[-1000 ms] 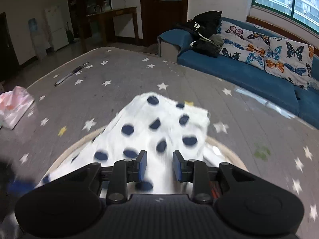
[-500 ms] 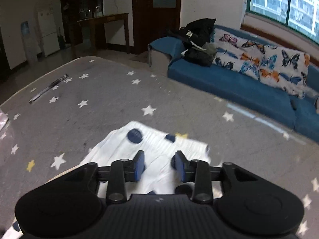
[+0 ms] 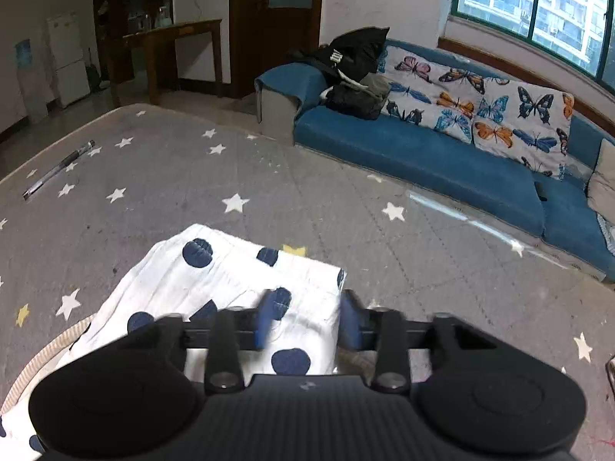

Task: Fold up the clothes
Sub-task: 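Lower the folded edge onto the pants and open the right gripper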

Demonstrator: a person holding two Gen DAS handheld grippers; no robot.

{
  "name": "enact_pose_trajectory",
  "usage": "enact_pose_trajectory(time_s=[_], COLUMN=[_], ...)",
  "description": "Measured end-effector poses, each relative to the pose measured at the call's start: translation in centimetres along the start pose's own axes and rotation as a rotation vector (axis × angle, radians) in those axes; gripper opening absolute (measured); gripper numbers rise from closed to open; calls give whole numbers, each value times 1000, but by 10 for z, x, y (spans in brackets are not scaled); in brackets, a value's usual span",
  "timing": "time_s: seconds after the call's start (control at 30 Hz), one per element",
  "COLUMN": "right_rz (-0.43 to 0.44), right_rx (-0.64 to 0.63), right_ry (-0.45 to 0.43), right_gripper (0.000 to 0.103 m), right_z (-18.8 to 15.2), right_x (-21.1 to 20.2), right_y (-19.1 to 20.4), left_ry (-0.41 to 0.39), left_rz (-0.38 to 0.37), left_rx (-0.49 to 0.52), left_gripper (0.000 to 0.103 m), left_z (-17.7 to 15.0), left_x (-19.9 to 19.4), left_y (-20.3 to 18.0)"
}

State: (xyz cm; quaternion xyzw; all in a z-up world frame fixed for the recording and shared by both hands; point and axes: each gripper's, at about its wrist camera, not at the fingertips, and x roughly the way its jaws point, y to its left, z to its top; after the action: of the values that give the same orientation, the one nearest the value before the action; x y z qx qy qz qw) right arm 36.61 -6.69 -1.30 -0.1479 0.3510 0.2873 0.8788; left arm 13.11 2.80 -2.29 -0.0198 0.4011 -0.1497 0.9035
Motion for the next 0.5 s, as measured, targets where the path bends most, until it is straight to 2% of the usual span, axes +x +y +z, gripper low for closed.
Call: enact_pose_trajectory(time_s=[0.1,0.23,0.4,0.5], right_rz=[-28,-48,-35,23], right_rx=[-19,-2,-1,-31], right_ry=[-45,-34,-60,-76], right_gripper=[10,9,17,21], right_z=[4,5,8,13], right_x=[-1,13,2,-10], right_y=[2,1,-1,5], left_ry=[0,-1,1,2], left_rz=[3,10,14,14], left_rx=[10,22,30,30], left_gripper=[97,100,102,103], left_z=[0,-2,-4,-3], left_x=[2,3,2,1], left_y=[-1,-3,-4,-4])
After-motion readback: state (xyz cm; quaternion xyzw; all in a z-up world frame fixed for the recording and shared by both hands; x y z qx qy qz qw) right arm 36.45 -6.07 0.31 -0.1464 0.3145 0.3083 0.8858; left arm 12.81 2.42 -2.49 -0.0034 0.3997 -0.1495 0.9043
